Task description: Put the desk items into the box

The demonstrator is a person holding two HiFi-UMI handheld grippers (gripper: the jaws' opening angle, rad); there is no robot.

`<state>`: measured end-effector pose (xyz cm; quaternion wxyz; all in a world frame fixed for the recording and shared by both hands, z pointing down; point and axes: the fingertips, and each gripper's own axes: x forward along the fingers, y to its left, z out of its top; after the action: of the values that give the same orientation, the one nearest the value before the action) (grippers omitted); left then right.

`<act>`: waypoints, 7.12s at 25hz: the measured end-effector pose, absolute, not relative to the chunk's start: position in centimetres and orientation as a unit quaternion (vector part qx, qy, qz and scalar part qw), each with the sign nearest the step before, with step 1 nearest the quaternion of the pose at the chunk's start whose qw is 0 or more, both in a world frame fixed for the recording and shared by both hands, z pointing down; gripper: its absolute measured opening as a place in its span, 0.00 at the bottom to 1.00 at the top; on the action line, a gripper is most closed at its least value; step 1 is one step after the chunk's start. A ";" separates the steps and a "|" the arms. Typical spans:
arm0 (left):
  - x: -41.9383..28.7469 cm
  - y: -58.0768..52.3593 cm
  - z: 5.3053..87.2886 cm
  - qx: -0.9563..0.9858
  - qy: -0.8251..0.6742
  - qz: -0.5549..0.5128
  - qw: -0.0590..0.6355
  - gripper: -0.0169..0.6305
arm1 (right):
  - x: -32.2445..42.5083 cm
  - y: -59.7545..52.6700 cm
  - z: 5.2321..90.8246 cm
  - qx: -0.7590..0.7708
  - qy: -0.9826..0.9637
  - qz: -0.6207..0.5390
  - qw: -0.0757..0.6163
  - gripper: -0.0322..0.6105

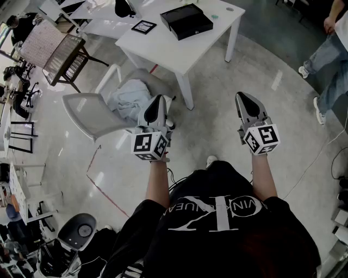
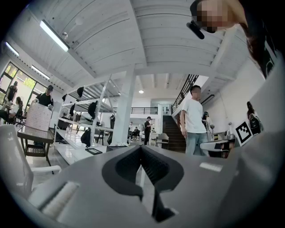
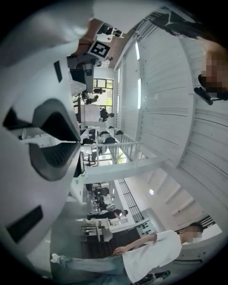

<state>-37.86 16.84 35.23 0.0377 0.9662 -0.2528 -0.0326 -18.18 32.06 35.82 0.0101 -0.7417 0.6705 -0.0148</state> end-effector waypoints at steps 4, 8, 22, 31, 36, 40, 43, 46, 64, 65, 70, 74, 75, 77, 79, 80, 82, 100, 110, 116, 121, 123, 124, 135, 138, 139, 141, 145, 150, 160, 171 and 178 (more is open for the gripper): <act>-37.2 16.8 35.4 0.967 -0.252 -0.029 0.034 0.04 | -17.6 31.8 36.2 -0.741 0.671 -0.018 0.011 0.08; -36.4 16.6 35.7 0.967 -0.252 -0.024 0.036 0.04 | -17.0 31.4 36.6 -0.739 0.673 -0.023 0.012 0.08; -32.8 15.6 36.2 0.966 -0.256 -0.023 0.038 0.04 | -14.5 30.1 37.3 -0.717 0.697 -0.015 0.006 0.11; -29.0 15.5 37.4 0.969 -0.244 -0.019 0.044 0.04 | -11.3 29.8 38.2 -0.716 0.698 -0.019 -0.011 0.21; -25.5 13.8 37.4 0.972 -0.230 -0.022 0.044 0.04 | -7.0 29.5 38.2 -0.736 0.677 -0.022 0.013 0.21; -22.3 11.8 38.3 0.974 -0.221 -0.020 0.051 0.04 | -3.9 28.3 39.0 -0.746 0.664 -0.032 0.019 0.21; -19.6 10.2 38.4 0.974 -0.216 -0.025 0.058 0.04 | -1.6 27.0 38.9 -0.748 0.663 -0.035 0.015 0.21; -16.6 8.6 38.5 0.976 -0.206 -0.022 0.061 0.04 | 0.8 25.3 38.8 -0.750 0.661 -0.034 0.003 0.21; -5.0 -3.2 37.8 0.975 -0.212 -0.007 0.066 0.04 | 12.5 12.2 39.1 -0.736 0.674 -0.060 -0.004 0.21; -4.7 -3.9 37.9 0.974 -0.215 -0.007 0.066 0.04 | 12.9 11.4 39.3 -0.734 0.676 -0.062 -0.004 0.21; -3.7 -7.6 38.1 0.969 -0.238 -0.014 0.071 0.04 | 14.8 7.8 39.5 -0.724 0.687 -0.061 -0.009 0.21; -2.4 -8.5 38.6 0.968 -0.238 -0.012 0.075 0.04 | 16.5 6.4 40.1 -0.724 0.686 -0.068 -0.005 0.21; -2.2 -8.5 38.9 0.969 -0.237 -0.010 0.075 0.04 | 16.8 6.1 40.4 -0.724 0.686 -0.071 -0.005 0.21; -2.0 -8.5 39.3 0.969 -0.236 -0.005 0.077 0.04 | 17.1 5.7 41.0 -0.723 0.687 -0.078 -0.007 0.21; -2.0 -8.7 39.8 0.967 -0.240 -0.004 0.080 0.04 | 17.5 5.1 41.4 -0.719 0.690 -0.081 -0.011 0.21; -1.9 -8.8 40.1 0.966 -0.244 -0.003 0.083 0.04 | 17.6 4.7 41.5 -0.715 0.694 -0.083 -0.015 0.21; -1.8 -9.0 40.7 0.963 -0.253 -0.002 0.091 0.04 | 17.8 3.8 41.9 -0.706 0.703 -0.087 -0.023 0.21; 1.5 -16.1 41.1 0.920 -0.378 -0.005 0.099 0.04 | 22.6 -10.4 44.6 -0.596 0.791 -0.102 -0.091 0.21; 2.3 -18.3 42.8 0.896 -0.431 0.014 0.109 0.04 | 23.8 -15.3 48.8 -0.546 0.811 -0.093 -0.190 0.21; 1.5 -18.8 43.9 0.877 -0.465 0.021 0.118 0.04 | 24.3 -17.4 51.4 -0.523 0.813 -0.090 -0.240 0.21; 1.0 -18.2 44.5 0.864 -0.487 0.030 0.126 0.04 | 24.4 -18.7 52.8 -0.506 0.814 -0.080 -0.272 0.21; 0.8 -18.1 44.6 0.859 -0.495 0.031 0.127 0.04 | 24.4 -19.1 53.3 -0.502 0.814 -0.075 -0.284 0.21; 0.7 -18.0 44.7 0.857 -0.498 0.032 0.128 0.04 | 24.4 -19.3 53.4 -0.499 0.813 -0.070 -0.290 0.21; -0.6 -16.3 45.2 0.833 -0.536 0.041 0.132 0.04 | 24.0 -20.3 54.5 -0.462 0.810 -0.004 -0.360 0.20; -0.4 -16.1 45.2 0.833 -0.536 0.049 0.126 0.04 | 24.0 -20.4 54.4 -0.463 0.810 0.001 -0.359 0.14; -0.3 -16.0 45.2 0.833 -0.536 0.049 0.126 0.04 | 24.0 -20.4 54.4 -0.463 0.810 0.002 -0.359 0.13; -0.4 -15.9 45.1 0.830 -0.540 0.044 0.130 0.04 | 23.9 -20.5 54.2 -0.462 0.811 0.005 -0.358 0.11; -0.4 -15.6 44.8 0.826 -0.547 0.035 0.132 0.04 | 24.2 -20.7 53.6 -0.464 0.814 0.015 -0.350 0.09; -0.9 -14.9 44.8 0.821 -0.554 0.028 0.139 0.04 | 24.5 -20.9 52.8 -0.471 0.815 0.013 -0.336 0.08; -2.7 -15.8 45.1 0.824 -0.547 0.022 0.145 0.04 | 23.4 -21.5 50.2 -0.490 0.814 0.016 -0.313 0.08; -4.8 -18.6 43.5 0.840 -0.526 0.011 0.134 0.04 | 21.0 -22.5 45.6 -0.522 0.808 0.028 -0.272 0.08; -6.2 -19.8 42.7 0.845 -0.519 0.006 0.129 0.04 | 17.3 -22.7 43.0 -0.507 0.825 0.037 -0.248 0.08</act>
<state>-6.24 -19.79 42.70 0.1291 0.8447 -0.5194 0.0058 17.33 -22.69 43.01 -0.2476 -0.5073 0.8246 0.0367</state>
